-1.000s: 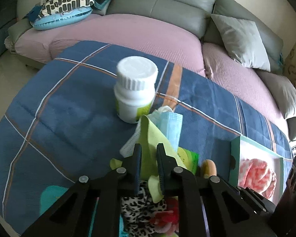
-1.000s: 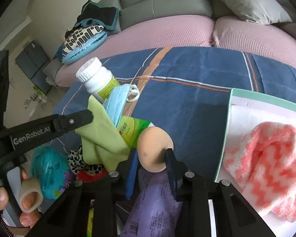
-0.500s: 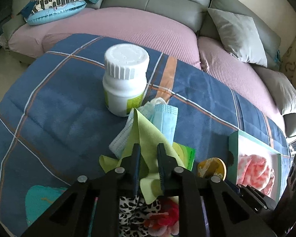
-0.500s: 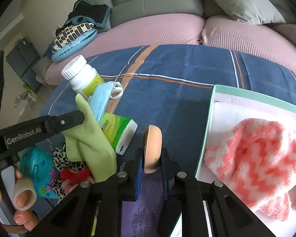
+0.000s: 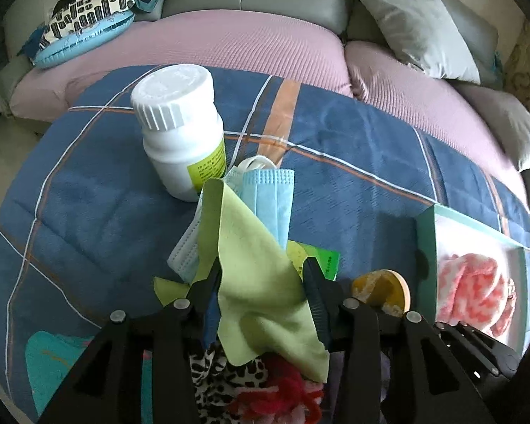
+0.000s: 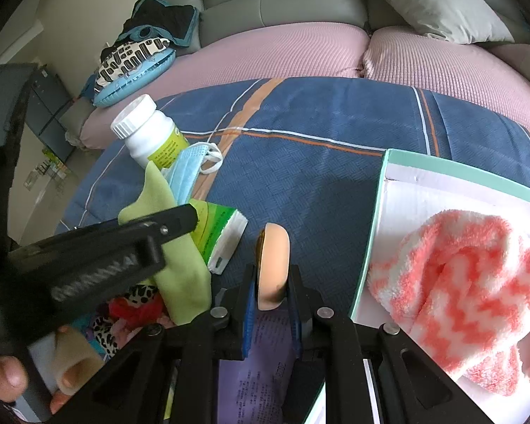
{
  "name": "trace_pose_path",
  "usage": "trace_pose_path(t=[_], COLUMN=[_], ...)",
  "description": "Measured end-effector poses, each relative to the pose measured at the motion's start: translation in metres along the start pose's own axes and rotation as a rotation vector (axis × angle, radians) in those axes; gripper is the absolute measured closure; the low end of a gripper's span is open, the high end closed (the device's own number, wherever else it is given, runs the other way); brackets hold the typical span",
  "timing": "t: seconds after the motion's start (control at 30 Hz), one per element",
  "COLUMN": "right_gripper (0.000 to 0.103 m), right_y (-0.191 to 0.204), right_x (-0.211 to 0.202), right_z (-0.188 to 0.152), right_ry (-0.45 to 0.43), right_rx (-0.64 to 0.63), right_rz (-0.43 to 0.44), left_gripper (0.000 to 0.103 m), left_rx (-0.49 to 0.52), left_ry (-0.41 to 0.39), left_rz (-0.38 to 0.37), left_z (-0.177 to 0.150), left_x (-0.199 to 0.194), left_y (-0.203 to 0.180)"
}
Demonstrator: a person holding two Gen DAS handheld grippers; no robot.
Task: Organize soft objects
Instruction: 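Lift the green cloth with the left gripper while the right gripper carries the sponge toward the tray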
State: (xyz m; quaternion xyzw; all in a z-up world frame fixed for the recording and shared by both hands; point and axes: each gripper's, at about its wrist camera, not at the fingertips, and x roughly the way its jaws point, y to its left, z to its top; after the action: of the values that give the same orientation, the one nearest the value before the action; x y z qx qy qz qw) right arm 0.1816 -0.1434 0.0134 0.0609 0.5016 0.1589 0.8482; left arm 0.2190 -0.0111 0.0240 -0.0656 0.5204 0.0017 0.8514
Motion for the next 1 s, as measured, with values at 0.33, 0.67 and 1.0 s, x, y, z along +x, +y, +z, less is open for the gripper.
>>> trace_pose_path(t=[0.33, 0.67, 1.0], right_gripper=[0.085, 0.087, 0.087], right_y=[0.0, -0.001, 0.003], right_x=[-0.001, -0.007, -0.035], right_z=[0.0, 0.001, 0.005], right_ry=[0.001, -0.016, -0.086], right_rx=[0.003, 0.0, -0.004], right_rz=[0.003, 0.015, 0.022], left_gripper=[0.09, 0.094, 0.094], left_rx=[-0.056, -0.099, -0.127], left_ry=[-0.025, -0.085, -0.19], left_rz=[-0.048, -0.096, -0.133], left_z=[-0.001, 0.0, 0.003], left_x=[-0.009, -0.029, -0.065], left_y=[0.017, 0.029, 0.038])
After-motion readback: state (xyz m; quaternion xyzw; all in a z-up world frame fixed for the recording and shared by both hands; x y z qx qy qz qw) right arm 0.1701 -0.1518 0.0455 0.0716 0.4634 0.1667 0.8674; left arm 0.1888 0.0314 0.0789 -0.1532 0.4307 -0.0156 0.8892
